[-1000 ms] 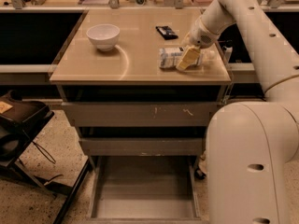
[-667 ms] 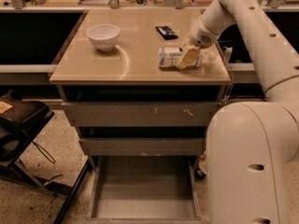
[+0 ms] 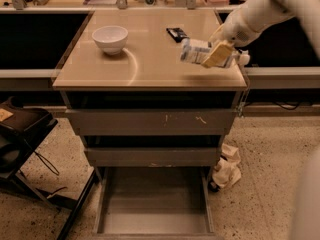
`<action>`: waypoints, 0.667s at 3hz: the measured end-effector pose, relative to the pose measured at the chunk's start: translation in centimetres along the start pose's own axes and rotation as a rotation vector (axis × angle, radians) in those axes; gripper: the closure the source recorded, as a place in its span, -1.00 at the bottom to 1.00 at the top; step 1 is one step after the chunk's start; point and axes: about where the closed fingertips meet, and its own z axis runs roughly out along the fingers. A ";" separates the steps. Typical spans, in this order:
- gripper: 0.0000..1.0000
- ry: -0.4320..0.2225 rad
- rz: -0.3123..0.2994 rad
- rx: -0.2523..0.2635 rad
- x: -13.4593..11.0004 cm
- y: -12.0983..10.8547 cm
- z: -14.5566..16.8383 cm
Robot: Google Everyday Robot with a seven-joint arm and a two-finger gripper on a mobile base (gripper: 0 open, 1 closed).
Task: Place blue plastic bottle into bottom drawer
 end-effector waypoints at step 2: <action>1.00 -0.348 -0.059 0.248 -13.6 9.7 -16.4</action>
Offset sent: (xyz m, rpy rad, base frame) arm -0.3919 0.0884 -0.1987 0.3231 0.2245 -0.1365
